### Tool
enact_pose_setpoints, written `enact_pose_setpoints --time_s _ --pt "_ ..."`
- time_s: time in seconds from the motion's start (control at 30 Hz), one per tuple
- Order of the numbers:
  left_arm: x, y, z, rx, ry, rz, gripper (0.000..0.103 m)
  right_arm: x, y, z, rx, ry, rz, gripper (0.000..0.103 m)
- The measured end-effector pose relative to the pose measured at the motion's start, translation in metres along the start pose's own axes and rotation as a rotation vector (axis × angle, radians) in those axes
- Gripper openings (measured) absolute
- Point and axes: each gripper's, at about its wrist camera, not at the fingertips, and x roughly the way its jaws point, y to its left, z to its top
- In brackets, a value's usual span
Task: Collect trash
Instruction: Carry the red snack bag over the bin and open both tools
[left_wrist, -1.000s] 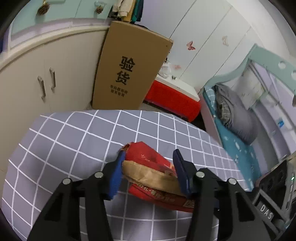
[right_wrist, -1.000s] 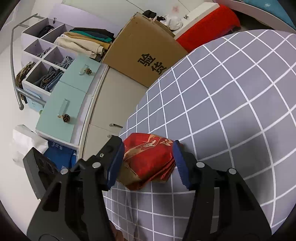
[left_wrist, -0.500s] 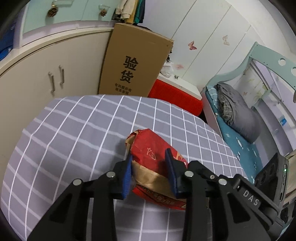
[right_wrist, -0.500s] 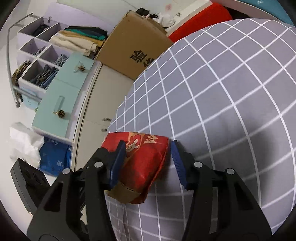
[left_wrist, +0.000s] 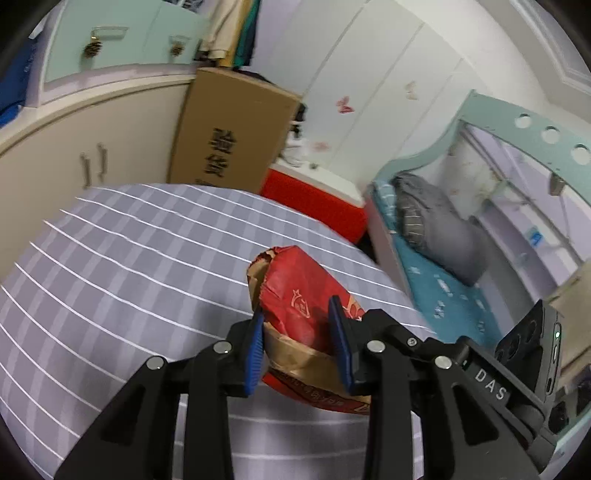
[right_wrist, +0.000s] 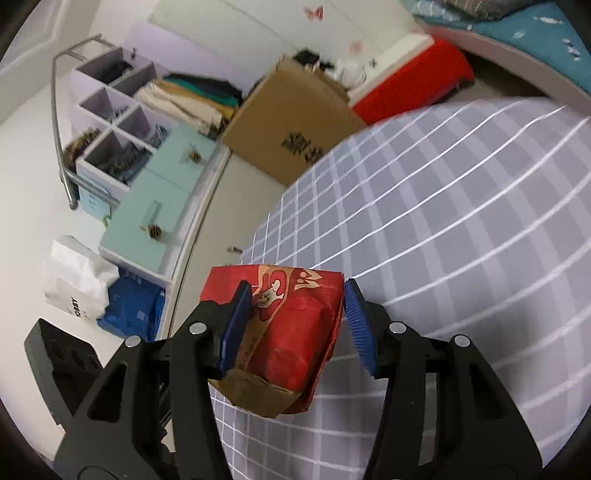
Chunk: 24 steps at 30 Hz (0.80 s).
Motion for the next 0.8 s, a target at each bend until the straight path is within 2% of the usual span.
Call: enact_pose_setpoints --time_s 0.2,0.4,0.53,0.7,0.8 --pt "0.004 -0.082 -0.038 0.041 0.024 -0.123 0.032 -0.086 -0.041 0.014 -0.026 -0.126 -0.039 0.051" --pt "0.025 -0.179 -0.096 0.117 0.084 -0.236 0.032 -0.189 -0.116 0.024 0.017 -0.265 -0.104 0.051" --pt "0.047 -0.234 -0.142 0.170 0.147 -0.309 0.032 -0.243 -0.167 0.019 0.052 -0.338 -0.166 0.051" --pt "0.086 -0.290 -0.209 0.231 0.265 -0.370 0.032 -0.289 -0.234 0.002 0.101 -0.380 -0.275 0.051" --pt "0.110 -0.307 -0.241 0.258 0.330 -0.375 0.032 -0.301 -0.272 -0.008 0.157 -0.378 -0.316 0.051"
